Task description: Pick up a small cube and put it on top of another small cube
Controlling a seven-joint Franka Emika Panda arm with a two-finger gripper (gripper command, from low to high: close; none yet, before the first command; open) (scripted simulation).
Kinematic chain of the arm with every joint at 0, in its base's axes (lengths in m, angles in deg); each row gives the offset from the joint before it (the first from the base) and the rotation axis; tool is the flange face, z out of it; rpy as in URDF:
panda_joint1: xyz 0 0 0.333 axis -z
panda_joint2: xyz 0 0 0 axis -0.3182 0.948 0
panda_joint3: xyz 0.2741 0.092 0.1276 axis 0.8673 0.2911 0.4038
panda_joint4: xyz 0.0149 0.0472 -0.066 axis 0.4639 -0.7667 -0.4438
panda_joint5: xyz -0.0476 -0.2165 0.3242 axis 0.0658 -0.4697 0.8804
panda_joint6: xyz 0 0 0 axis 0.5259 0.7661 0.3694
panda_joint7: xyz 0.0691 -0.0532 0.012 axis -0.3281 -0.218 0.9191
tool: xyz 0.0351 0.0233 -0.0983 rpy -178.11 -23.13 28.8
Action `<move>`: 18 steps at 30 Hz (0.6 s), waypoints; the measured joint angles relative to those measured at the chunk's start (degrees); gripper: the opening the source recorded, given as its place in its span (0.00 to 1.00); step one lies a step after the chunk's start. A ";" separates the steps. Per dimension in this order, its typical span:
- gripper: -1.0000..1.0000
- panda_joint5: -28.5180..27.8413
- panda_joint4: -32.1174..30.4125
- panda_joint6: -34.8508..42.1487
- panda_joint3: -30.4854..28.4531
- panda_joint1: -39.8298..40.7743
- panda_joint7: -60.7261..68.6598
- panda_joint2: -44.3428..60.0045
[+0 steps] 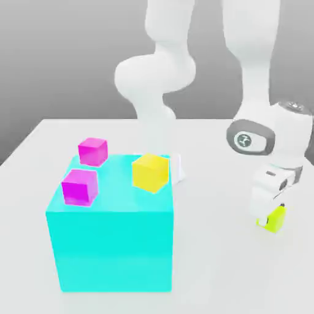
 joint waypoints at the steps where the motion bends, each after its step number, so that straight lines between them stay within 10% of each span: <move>1: 0.00 -0.04 0.00 -0.02 0.00 0.01 -0.04 0.00; 11: 0.00 14.02 -2.38 10.06 7.49 5.16 11.12 -12.73; 18: 0.00 17.56 3.75 24.57 -0.45 16.39 28.48 -21.67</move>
